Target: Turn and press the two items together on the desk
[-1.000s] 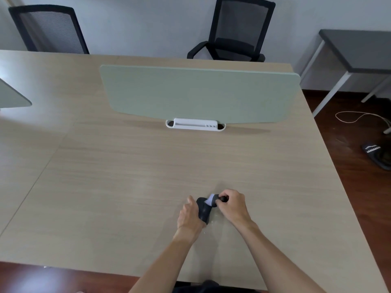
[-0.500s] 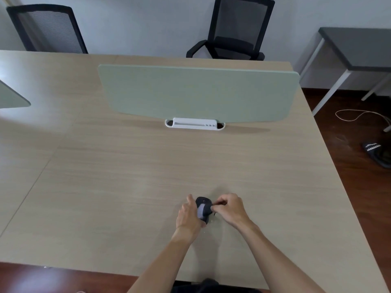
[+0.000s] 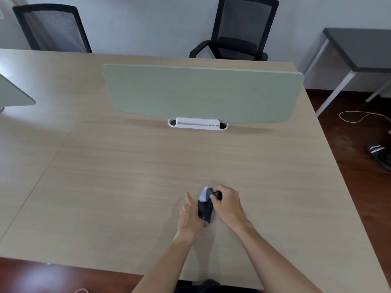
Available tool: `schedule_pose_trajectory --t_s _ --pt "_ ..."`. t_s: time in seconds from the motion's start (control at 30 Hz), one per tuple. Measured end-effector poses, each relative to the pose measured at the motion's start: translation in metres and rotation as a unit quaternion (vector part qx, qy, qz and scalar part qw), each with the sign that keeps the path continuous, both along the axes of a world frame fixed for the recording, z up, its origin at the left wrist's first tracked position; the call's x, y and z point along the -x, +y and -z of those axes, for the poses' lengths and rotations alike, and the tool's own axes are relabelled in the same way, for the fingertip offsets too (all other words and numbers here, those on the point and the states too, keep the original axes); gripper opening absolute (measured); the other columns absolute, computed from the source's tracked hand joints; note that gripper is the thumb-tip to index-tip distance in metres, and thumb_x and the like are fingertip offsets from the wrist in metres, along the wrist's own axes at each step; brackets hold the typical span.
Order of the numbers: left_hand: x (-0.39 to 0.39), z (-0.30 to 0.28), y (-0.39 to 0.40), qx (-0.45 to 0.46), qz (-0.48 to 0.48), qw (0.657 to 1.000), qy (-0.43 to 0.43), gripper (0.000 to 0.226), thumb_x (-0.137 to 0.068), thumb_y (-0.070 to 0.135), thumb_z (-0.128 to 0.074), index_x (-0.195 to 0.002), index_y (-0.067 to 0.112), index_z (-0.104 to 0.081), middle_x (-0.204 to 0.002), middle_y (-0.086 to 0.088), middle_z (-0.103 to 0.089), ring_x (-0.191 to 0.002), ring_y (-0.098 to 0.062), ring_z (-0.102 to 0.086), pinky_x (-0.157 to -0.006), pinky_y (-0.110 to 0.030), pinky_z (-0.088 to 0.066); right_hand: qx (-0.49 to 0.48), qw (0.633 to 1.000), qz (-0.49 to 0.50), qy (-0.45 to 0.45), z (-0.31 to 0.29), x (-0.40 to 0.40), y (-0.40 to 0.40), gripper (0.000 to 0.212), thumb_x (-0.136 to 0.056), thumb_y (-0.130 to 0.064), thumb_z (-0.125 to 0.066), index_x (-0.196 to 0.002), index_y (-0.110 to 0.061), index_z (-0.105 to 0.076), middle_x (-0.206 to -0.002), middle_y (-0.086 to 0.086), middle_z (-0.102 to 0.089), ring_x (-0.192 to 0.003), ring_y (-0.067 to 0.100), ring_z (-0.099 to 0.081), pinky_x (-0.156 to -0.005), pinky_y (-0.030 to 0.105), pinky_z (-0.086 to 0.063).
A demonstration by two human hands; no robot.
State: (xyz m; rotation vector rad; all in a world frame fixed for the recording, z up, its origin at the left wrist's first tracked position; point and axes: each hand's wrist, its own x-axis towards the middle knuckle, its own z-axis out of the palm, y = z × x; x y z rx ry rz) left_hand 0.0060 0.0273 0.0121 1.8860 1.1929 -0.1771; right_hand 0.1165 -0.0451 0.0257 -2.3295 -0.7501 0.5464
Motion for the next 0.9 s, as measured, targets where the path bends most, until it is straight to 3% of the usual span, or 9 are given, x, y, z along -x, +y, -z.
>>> schedule_pose_trajectory --t_s 0.07,0.13,0.23,0.33,0.43,0.5,0.57,0.73,0.9 --pt "0.000 0.003 0.001 -0.002 -0.004 1.000 -0.003 0.117 -0.060 0.010 -0.082 -0.148 0.008 -0.005 -0.086 -0.004 -0.064 -0.085 -0.026 -0.064 -0.065 -0.032 -0.053 -0.006 0.997 -0.029 0.071 -0.005 0.002 0.001 0.004 -0.077 -0.012 -0.067 -0.077 -0.014 -0.071 -0.069 -0.005 -0.065 -0.066 0.012 -0.058 -0.055 0.008 -0.040" --pt "0.002 0.006 0.001 0.000 -0.010 1.000 -0.011 0.116 -0.058 0.011 -0.080 -0.147 0.009 -0.006 -0.081 -0.002 -0.067 -0.078 -0.023 -0.064 -0.064 -0.032 -0.054 0.029 0.990 -0.069 0.121 -0.004 0.003 0.001 0.009 -0.075 -0.012 -0.070 -0.081 -0.016 -0.076 -0.073 -0.005 -0.067 -0.068 0.010 -0.059 -0.057 0.008 -0.042" --pt "0.005 0.006 0.000 0.022 -0.033 0.998 -0.039 0.116 -0.054 0.008 -0.080 -0.145 0.016 -0.010 -0.082 -0.005 -0.066 -0.083 -0.026 -0.067 -0.071 -0.040 -0.060 0.036 0.996 -0.055 0.067 -0.001 0.001 0.004 0.004 -0.078 -0.012 -0.068 -0.077 -0.013 -0.072 -0.071 -0.001 -0.066 -0.067 0.016 -0.056 -0.064 0.027 -0.047" --pt "0.005 0.002 0.000 0.017 -0.021 0.999 -0.029 0.113 -0.058 0.006 -0.083 -0.145 0.012 -0.010 -0.079 0.001 -0.058 -0.081 -0.024 -0.064 -0.065 -0.033 -0.056 0.005 1.000 -0.018 -0.001 -0.003 -0.005 0.007 0.014 -0.077 -0.007 -0.057 -0.063 -0.004 -0.054 -0.057 0.003 -0.051 -0.055 0.017 -0.040 -0.053 0.032 -0.037" --pt "0.003 0.001 0.000 0.015 -0.018 0.999 -0.022 0.117 -0.059 0.006 -0.084 -0.148 0.008 -0.007 -0.085 -0.001 -0.059 -0.087 -0.024 -0.062 -0.070 -0.033 -0.055 -0.029 0.999 0.001 0.039 -0.009 -0.010 0.005 0.013 -0.077 -0.009 -0.061 -0.065 -0.012 -0.062 -0.060 -0.004 -0.057 -0.056 0.010 -0.049 -0.053 0.019 -0.039" --pt "0.002 0.000 0.001 0.016 -0.019 1.000 -0.015 0.121 -0.060 0.006 -0.085 -0.150 0.007 -0.004 -0.094 -0.003 -0.057 -0.097 -0.025 -0.060 -0.076 -0.032 -0.054 -0.006 0.994 -0.034 0.104 -0.012 -0.011 0.003 0.007 -0.076 -0.011 -0.065 -0.073 -0.014 -0.071 -0.067 -0.006 -0.064 -0.060 0.004 -0.054 -0.052 0.008 -0.040" --pt "0.001 -0.001 0.001 0.010 -0.020 1.000 -0.009 0.119 -0.060 0.006 -0.085 -0.149 0.007 -0.006 -0.091 -0.003 -0.054 -0.093 -0.025 -0.057 -0.073 -0.032 -0.053 0.035 0.987 -0.074 0.137 -0.007 -0.009 -0.001 0.008 -0.076 -0.014 -0.069 -0.080 -0.014 -0.075 -0.074 -0.003 -0.069 -0.064 0.005 -0.057 -0.053 0.006 -0.039" --pt "0.004 -0.006 0.000 0.005 -0.003 1.000 -0.007 0.115 -0.061 0.007 -0.083 -0.148 0.009 -0.008 -0.077 -0.001 -0.055 -0.081 -0.024 -0.061 -0.065 -0.030 -0.052 -0.031 0.997 0.071 0.022 0.009 -0.010 -0.015 0.006 -0.080 -0.011 -0.067 -0.074 -0.008 -0.069 -0.071 0.005 -0.068 -0.070 0.023 -0.061 -0.064 0.030 -0.047" --pt "0.005 -0.010 0.002 -0.002 0.014 1.000 -0.006 0.099 -0.061 0.010 -0.079 -0.141 0.017 -0.021 -0.069 0.004 -0.050 -0.073 -0.022 -0.055 -0.061 -0.033 -0.050 -0.077 0.971 0.154 0.167 0.007 -0.010 -0.031 0.010 -0.078 -0.017 -0.072 -0.070 -0.010 -0.072 -0.061 0.006 -0.067 -0.053 0.017 -0.058 -0.058 0.026 -0.047"
